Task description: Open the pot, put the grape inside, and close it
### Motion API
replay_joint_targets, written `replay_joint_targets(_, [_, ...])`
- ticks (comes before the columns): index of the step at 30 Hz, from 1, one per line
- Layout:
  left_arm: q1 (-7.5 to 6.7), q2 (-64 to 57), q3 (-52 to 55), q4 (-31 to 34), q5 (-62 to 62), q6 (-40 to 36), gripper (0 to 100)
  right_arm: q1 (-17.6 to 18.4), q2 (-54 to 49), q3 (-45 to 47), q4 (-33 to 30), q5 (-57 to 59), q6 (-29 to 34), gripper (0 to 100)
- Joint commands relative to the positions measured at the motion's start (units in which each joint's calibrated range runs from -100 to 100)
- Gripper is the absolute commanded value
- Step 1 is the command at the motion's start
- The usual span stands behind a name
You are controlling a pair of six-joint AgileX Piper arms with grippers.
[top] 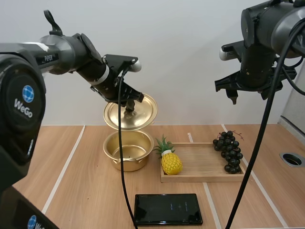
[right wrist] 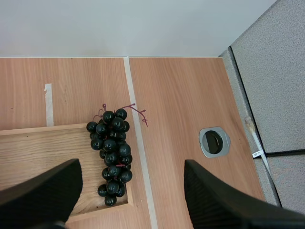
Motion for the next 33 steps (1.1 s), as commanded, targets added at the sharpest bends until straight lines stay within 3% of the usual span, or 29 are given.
replay_joint_targets(1, [0.03,-4.4,-2.6,-1.0,-2.8,-1.0,1,-0.2,-0.5,0.2,-0.7,-0.1,0.0,100])
replay_joint_targets(6, [0.03,-11.3,-6.7,1.1,-6.6,-2.3,1,-0.2,-0.5,0.2,-0.7,-0.1,-0.3,100])
replay_joint_targets(14, [0.28,-20.3,-15.0,10.8,-18.0,-11.3,1,-0.2,-0.5,0.2,0.1,-0.7,-2.7,100])
replay_joint_targets(23, [0.65,-25.7,-28.1,11.4,-18.1,-13.9,0,-0.2,-0.5,0.2,4.7,-2.4,-4.8,100])
replay_joint_targets(33, [0.65,-27.5,-46.8,14.5,-18.1,-14.8,0,-0.2,0.0,1.9,5.3,-3.7,-5.6,100])
